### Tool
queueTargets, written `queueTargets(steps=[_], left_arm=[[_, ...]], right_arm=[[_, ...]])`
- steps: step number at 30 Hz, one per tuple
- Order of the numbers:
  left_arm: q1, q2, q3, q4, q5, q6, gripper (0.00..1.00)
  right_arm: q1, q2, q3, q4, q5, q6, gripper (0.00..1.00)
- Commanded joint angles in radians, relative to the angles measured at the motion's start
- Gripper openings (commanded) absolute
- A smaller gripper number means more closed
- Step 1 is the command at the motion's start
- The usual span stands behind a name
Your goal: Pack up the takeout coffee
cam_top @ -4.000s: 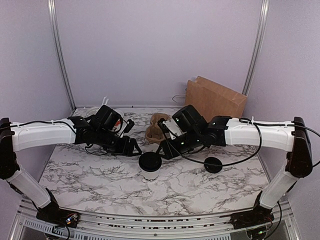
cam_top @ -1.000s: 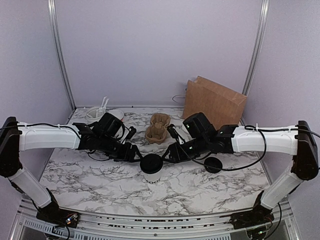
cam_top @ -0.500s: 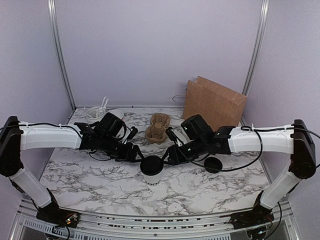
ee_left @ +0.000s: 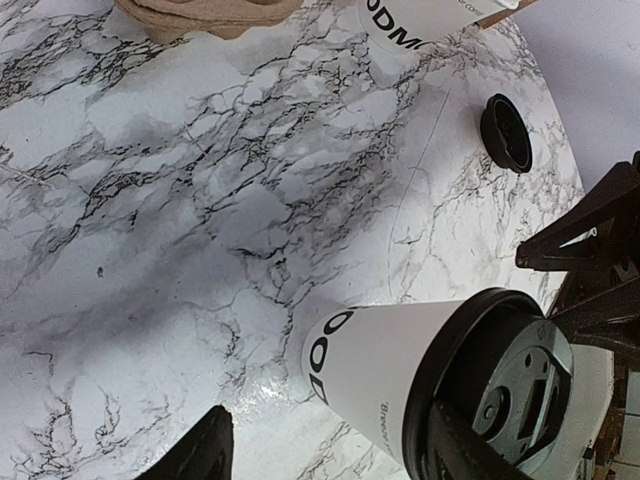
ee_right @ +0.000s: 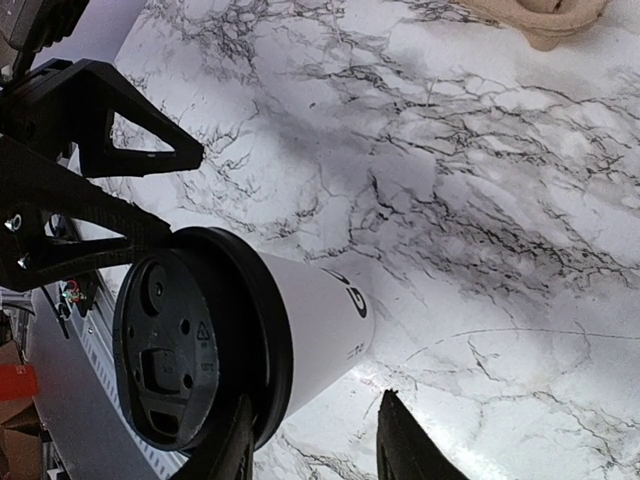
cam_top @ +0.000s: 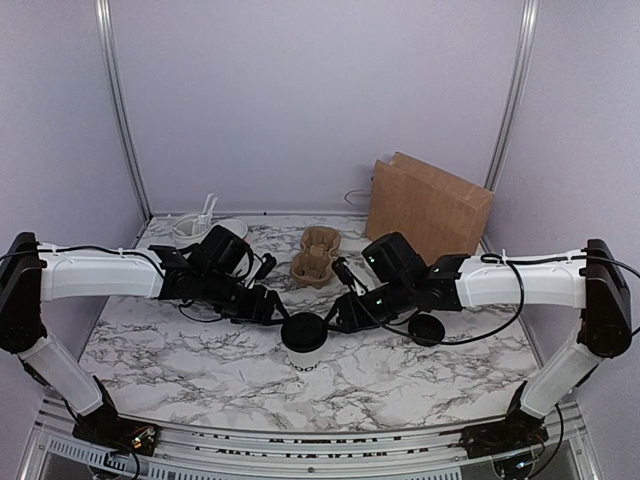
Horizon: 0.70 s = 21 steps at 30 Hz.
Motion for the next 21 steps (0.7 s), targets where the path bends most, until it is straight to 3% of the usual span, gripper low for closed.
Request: queueTargets(steps=[1,14,21], left_arm=[[-0.006,0.024,-0.001,-0.006,-0.005,0.001,0.67],[-0.007,0.005,-0.046,0.011,-0.018,-0.008,0.67],[-0.009,-0.001,-0.024,0.013,-0.013,0.0,0.67]], right_arm=[[0.026,0.028,-0.013,-0.042,0.052,-0.023,0.39],[0.064,0.051,-0.035,-0.063,0.1,-0.006,0.39],[0.067,0.03,0.039,-0.091,0.131,-0.011,0.39]])
